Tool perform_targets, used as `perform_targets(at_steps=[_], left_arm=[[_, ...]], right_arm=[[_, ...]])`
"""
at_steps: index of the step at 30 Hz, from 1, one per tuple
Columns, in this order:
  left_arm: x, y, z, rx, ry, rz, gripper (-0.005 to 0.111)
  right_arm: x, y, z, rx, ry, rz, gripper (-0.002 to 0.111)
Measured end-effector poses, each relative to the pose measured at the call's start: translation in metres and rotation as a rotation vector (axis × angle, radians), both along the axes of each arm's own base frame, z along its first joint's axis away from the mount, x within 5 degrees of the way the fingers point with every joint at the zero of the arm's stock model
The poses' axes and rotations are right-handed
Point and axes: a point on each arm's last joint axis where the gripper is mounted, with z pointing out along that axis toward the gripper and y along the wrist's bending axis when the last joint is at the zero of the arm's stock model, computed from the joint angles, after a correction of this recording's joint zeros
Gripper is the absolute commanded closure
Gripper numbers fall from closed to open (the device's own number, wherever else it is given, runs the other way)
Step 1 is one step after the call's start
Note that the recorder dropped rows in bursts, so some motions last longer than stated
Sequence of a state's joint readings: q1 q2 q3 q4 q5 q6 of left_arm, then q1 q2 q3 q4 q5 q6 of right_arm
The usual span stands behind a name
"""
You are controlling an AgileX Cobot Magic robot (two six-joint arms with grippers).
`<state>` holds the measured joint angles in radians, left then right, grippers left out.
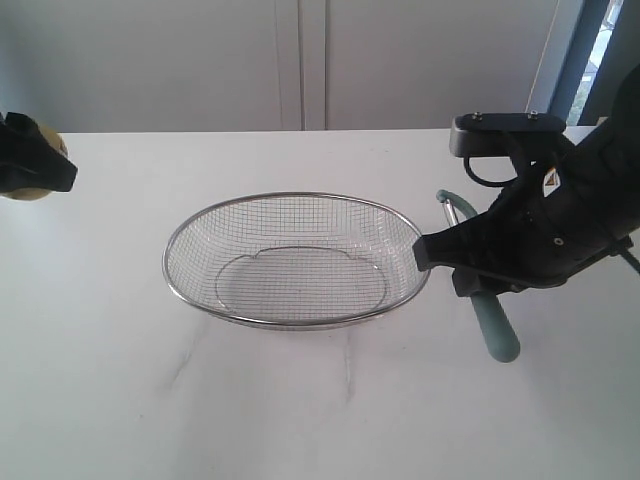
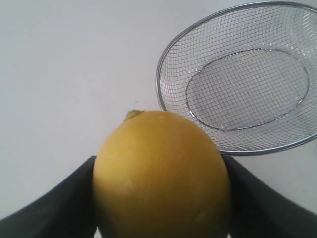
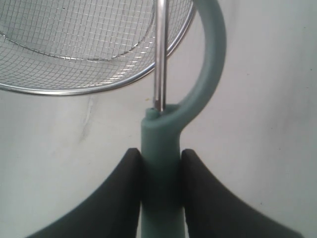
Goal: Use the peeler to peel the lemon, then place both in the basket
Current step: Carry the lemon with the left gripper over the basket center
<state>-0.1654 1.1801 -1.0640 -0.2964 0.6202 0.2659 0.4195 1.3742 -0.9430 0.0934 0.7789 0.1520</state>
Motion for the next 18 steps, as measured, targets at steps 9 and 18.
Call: perform_targets(at_steps=[9,18], left_arm=[[-0.025,0.001,-0.01,-0.04,0.005,-0.011,0.107],[-0.038,-0.004,-0.012,-0.08,-0.036,-0.089,0.107]], right_arm=[[0.0,0.0,0.0,-0.002,-0.001,0.005,0.108],[0.0,0.0,0.0,-0.002,-0.001,0.005,0.108]])
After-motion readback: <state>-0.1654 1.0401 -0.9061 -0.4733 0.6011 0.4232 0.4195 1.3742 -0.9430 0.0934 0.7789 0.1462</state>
